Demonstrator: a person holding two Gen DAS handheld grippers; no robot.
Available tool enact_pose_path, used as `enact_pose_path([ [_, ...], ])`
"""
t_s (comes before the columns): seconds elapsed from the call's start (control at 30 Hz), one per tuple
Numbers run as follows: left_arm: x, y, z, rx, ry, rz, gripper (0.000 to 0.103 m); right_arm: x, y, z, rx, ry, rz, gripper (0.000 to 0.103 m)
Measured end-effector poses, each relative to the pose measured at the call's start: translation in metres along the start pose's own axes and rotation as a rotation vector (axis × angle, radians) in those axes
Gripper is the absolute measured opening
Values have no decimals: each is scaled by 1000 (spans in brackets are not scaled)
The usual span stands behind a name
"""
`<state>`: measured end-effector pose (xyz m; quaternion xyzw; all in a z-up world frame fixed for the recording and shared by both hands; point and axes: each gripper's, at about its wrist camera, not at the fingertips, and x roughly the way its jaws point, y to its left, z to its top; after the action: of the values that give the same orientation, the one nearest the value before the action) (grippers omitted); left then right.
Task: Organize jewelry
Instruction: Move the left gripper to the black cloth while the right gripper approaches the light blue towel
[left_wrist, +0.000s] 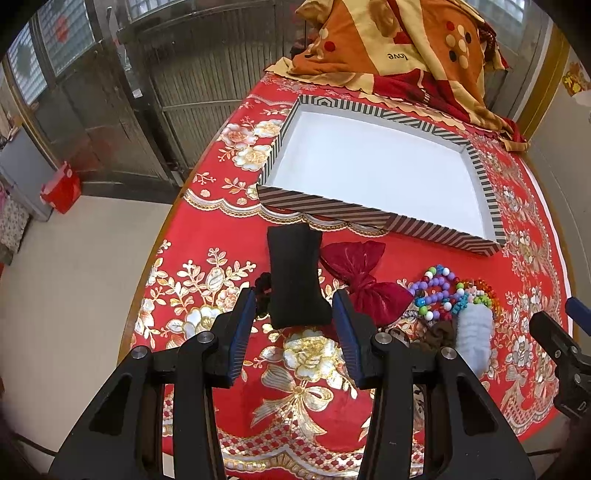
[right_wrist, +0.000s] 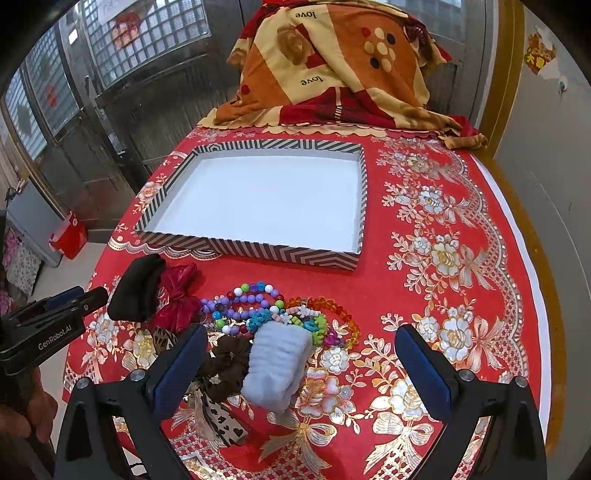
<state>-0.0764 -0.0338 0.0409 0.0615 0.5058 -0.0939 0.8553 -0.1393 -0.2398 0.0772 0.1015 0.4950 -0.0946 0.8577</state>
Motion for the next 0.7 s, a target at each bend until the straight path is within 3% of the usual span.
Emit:
enact_pose_path([
  [0.7, 4, -2, 4, -6, 12, 10, 43, 5, 1, 4, -14, 15, 7, 101],
])
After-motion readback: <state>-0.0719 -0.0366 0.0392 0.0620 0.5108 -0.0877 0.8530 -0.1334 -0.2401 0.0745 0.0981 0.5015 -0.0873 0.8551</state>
